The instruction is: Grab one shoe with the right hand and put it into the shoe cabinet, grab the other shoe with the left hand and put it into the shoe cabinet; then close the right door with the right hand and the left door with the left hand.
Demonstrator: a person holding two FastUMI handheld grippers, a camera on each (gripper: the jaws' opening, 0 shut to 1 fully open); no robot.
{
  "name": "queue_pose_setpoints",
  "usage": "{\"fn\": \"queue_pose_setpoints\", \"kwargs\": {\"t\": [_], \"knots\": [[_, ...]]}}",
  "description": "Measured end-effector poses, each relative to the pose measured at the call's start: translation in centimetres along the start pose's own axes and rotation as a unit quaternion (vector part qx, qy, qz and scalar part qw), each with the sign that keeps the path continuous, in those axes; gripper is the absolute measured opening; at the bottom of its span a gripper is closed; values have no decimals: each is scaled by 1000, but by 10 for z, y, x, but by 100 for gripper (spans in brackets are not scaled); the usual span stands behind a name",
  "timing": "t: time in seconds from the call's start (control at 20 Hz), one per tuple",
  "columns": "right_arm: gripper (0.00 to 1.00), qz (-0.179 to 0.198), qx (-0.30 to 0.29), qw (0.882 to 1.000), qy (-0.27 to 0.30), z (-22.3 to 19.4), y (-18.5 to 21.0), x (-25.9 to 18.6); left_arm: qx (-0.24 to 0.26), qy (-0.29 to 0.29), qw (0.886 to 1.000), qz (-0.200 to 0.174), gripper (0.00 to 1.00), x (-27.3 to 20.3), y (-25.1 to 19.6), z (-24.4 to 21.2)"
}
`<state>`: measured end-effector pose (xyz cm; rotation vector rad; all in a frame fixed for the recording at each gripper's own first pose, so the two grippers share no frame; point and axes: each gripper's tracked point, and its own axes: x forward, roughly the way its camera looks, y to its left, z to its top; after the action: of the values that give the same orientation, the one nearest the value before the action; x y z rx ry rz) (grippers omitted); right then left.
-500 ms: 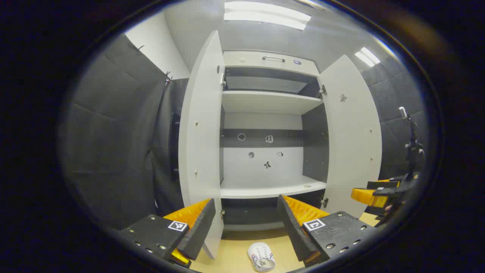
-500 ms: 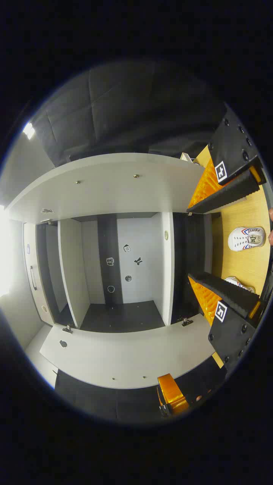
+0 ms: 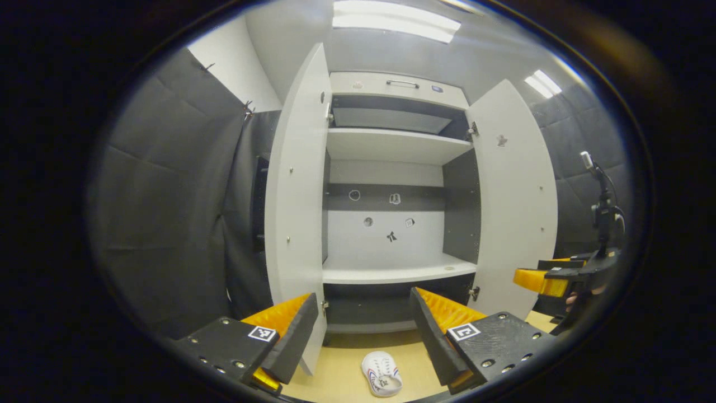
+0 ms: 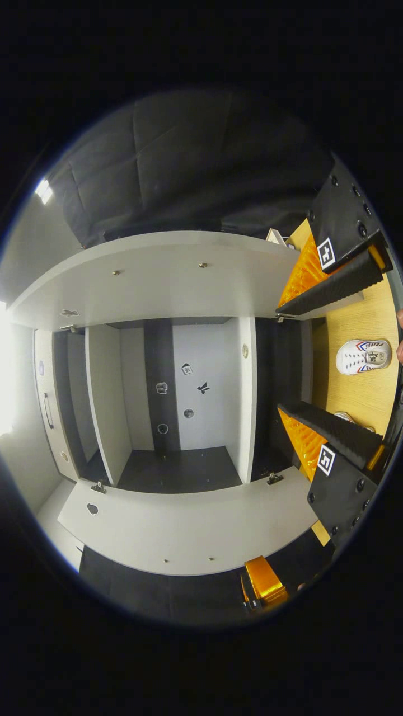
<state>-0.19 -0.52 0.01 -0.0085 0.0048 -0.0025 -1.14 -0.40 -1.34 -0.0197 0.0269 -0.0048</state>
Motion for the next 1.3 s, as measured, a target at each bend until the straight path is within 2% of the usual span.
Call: {"fn": "queue_pose_setpoints", "kwargs": {"t": [0.05, 0.1, 0.15, 0.2, 0.5, 0.7, 0.9, 1.05, 1.2, 1.25, 1.3], "knots": [[98, 1, -1, 1000, 2, -1, 1, 0, -2, 1, 1000, 1, 94, 0, 1, 2], [97, 2, -1, 1000, 3, -1, 1, -1, -3, 2, 1000, 2, 100, -2, 1, 1], [97, 3, -1, 1000, 4, -1, 2, -1, -4, 2, 1000, 3, 100, -1, 2, 1], [97, 3, -1, 1000, 6, -1, 2, -2, -4, 2, 1000, 3, 94, -2, 2, 2], [97, 9, 3, 1000, 10, 5, 8, 4, -11, 7, 1000, 7, 95, -4, 5, 1], [97, 27, 7, 1000, 14, 12, 17, 20, -13, 13, 1000, 9, 94, -7, 8, -5], [96, 46, 8, 997, 67, -11, 29, 41, -13, 22, 1000, 13, 95, -13, 7, -14], [97, 71, 21, 990, 121, -44, 39, 60, -11, 30, 999, 13, 94, -18, 6, -20], [96, 88, 28, 975, 200, -94, 42, 78, -6, 43, 999, 13, 95, -25, 6, -28], [93, 92, 31, 968, 230, -113, 44, 80, -6, 49, 999, 14, 94, -26, 7, -32], [96, 96, 31, 961, 257, -132, 44, 81, -7, 54, 998, 13, 95, -28, 6, -35]]}}
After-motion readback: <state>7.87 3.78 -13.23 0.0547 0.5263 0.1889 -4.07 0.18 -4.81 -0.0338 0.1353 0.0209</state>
